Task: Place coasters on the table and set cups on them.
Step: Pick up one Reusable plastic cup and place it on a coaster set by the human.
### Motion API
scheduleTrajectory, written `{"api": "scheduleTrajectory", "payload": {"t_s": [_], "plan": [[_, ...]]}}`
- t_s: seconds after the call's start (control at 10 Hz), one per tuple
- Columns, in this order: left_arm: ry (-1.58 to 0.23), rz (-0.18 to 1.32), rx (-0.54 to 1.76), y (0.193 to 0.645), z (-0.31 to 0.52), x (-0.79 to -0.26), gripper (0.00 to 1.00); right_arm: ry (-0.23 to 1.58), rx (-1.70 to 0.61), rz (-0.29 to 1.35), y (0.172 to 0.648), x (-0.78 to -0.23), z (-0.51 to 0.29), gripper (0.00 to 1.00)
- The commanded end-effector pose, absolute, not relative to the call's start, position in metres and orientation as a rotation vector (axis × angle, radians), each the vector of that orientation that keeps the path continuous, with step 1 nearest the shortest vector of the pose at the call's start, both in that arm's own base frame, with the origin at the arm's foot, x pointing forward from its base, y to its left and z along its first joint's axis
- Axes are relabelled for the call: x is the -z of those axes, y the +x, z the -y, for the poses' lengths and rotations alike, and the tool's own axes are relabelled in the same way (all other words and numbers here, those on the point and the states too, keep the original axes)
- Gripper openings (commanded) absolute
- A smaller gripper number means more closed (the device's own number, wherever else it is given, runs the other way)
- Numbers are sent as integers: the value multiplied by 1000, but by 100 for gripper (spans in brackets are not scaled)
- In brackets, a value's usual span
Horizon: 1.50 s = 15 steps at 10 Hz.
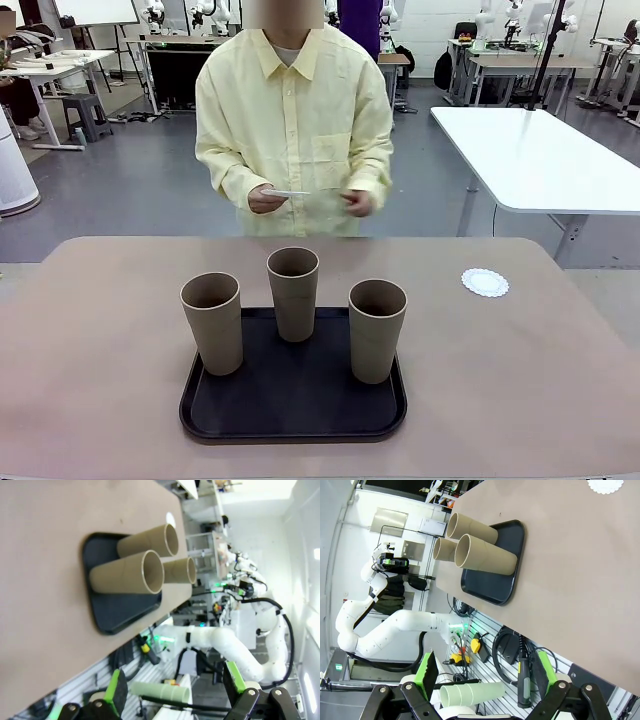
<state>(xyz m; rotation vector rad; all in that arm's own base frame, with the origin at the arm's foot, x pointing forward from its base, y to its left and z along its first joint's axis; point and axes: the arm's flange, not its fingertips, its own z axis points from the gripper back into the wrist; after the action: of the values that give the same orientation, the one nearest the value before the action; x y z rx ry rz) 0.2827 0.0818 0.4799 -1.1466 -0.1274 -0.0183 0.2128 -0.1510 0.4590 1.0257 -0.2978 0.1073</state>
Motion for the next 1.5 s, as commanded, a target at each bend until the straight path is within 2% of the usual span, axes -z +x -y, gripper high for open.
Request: {"api": "scheduleTrajectory", "payload": {"t_s": [0.0,0.2,0.4,0.7,0.8,1.1,1.3,1.4], "plan": [[-1153,132,25,282,-82,-480,100,1039,-108,300,214,-459,151,100],[-1153,132,25,282,-82,-480,100,1026,-107,298,213,-459,151,100],[-1153,132,25,282,-82,-480,100,717,-263,376,252,-495,135,100],[-1153,132,25,282,-82,-480,100,495,-398,334,312,-527,86,100],[-1153,132,25,282,-82,-480,100,412,-515,315,329,-530,56,100],[-1153,132,25,282,-82,-480,100,139,-804,177,353,-496,-28,100],[-1153,132,25,282,-82,-480,100,-14,-916,154,356,-470,-77,100],[-1153,132,25,282,-82,-480,100,-28,-971,173,352,-462,-94,100]]}}
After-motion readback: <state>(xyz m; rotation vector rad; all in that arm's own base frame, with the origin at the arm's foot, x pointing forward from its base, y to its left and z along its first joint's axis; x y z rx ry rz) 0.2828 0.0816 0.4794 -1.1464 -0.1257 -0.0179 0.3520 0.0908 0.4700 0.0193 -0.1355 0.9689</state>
